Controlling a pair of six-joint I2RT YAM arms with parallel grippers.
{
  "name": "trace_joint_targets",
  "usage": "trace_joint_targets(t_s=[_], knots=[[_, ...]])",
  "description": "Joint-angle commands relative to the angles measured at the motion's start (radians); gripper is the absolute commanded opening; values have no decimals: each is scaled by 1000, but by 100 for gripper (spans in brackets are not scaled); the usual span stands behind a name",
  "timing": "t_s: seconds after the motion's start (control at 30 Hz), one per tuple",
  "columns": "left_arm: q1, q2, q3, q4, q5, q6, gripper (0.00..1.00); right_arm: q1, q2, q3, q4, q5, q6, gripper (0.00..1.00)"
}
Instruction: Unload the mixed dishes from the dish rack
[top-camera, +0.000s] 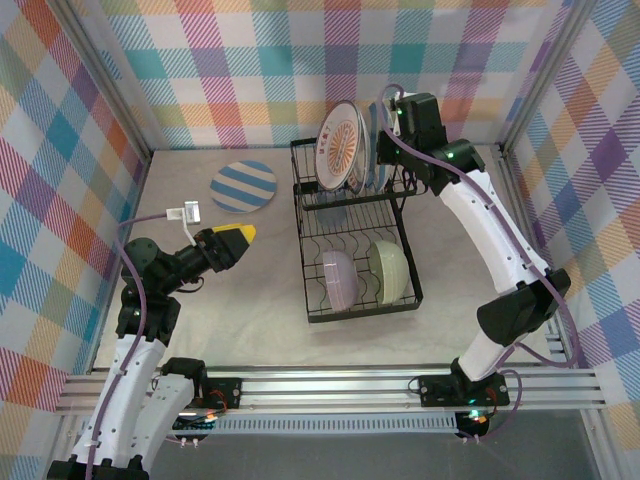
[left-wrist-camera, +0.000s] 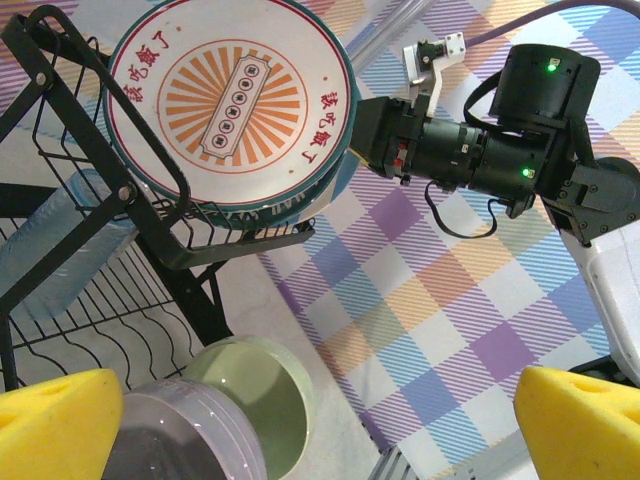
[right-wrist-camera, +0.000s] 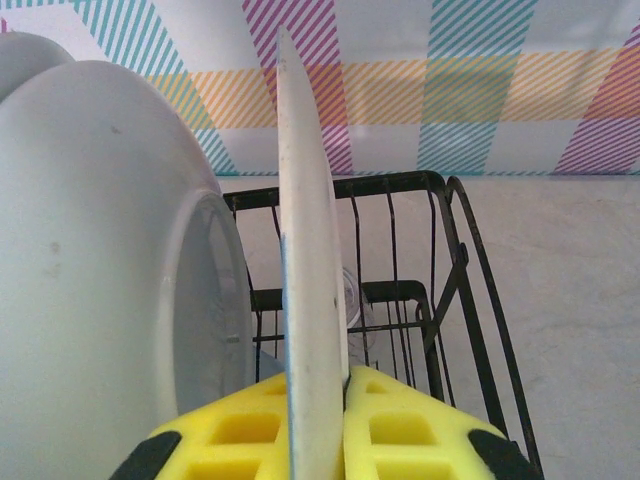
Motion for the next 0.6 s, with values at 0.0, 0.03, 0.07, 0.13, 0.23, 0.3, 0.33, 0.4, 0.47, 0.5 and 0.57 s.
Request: trace_joint_targets(t_s=[0.0, 0.03, 0.07, 0.13, 0.23, 0.3, 0.33, 0.4, 0.47, 0.5, 0.57], knots=[[-7, -18, -8, 45, 21, -3, 100, 0, -57, 20, 62, -18, 41, 0], [-8, -18, -8, 45, 20, -3, 100, 0, -63, 19, 67, -13, 48, 0], [-7, -19, -8, 44, 19, -3, 100, 0, -67, 17, 71, -8, 54, 0], [-8, -18, -8, 44, 18, -3, 100, 0, -84, 2, 88, 0, 64, 0], [-8, -18, -8, 37, 17, 0, 100, 0, -119, -41, 136, 18, 73, 0], [-8, -18, -8, 36, 16, 0, 100, 0, -143, -74, 164, 36, 78, 0], [-7, -19, -8, 34, 15, 0, 100, 0, -152, -86, 172, 45, 81, 0], [-8, -18, -8, 34, 14, 0, 100, 0, -171, -108, 190, 53, 83, 0], [-8, -16, -8, 33, 14, 0, 100, 0, -182, -120, 200, 59, 84, 0], [-7, -17, -8, 33, 14, 0, 100, 0, -184, -122, 200, 60, 82, 0], [-7, -16, -8, 32, 13, 1, 100, 0, -190, -124, 200, 64, 82, 0]])
